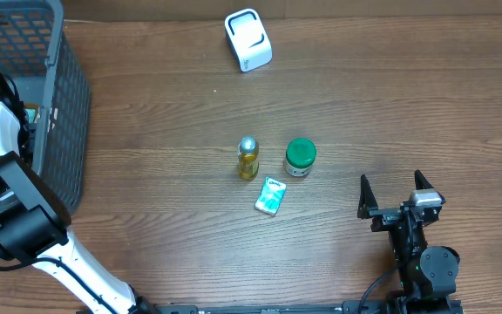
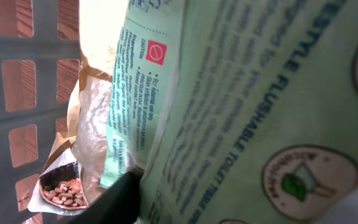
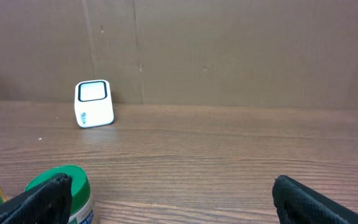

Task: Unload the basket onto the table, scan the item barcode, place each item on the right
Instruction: 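Reach the left gripper into the basket and grasp the snack bag, then lift the brown-and-white snack bag out and carry it to center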

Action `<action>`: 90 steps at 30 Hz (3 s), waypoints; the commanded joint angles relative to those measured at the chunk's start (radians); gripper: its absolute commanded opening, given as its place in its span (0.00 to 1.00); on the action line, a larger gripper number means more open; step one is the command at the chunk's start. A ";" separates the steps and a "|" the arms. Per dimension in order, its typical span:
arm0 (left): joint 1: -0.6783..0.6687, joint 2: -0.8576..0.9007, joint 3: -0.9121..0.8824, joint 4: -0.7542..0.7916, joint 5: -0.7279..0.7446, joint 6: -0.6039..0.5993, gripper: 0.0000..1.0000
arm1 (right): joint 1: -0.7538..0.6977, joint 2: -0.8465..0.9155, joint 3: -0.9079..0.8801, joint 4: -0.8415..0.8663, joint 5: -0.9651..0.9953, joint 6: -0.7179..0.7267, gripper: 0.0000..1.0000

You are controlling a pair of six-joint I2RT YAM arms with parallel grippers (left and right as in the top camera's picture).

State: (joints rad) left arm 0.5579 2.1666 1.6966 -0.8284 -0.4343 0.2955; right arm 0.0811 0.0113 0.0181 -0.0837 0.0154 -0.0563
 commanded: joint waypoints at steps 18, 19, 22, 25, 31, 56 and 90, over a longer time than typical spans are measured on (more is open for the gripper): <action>0.012 -0.173 0.093 -0.019 0.193 -0.255 0.04 | 0.003 -0.006 -0.010 0.002 0.010 -0.005 1.00; 0.012 -0.189 0.093 -0.014 0.192 -0.266 0.04 | 0.003 -0.006 -0.010 0.002 0.010 -0.005 1.00; 0.012 -0.257 0.093 0.013 0.192 -0.300 0.04 | 0.003 -0.006 -0.010 0.002 0.010 -0.005 1.00; 0.012 -0.330 0.093 0.043 0.193 -0.324 0.04 | 0.003 -0.006 -0.010 0.002 0.010 -0.005 1.00; 0.011 -0.511 0.093 0.078 0.200 -0.383 0.04 | 0.003 -0.006 -0.010 0.002 0.010 -0.005 1.00; -0.397 -0.936 0.080 -0.306 0.502 -0.517 0.04 | 0.003 -0.006 -0.010 0.002 0.010 -0.005 1.00; -0.904 -0.432 -0.565 -0.037 0.261 -0.722 0.33 | 0.003 -0.006 -0.010 0.002 0.010 -0.005 1.00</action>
State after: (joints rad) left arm -0.3416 1.7176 1.1339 -0.8654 -0.1547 -0.4160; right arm 0.0811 0.0113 0.0181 -0.0837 0.0151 -0.0566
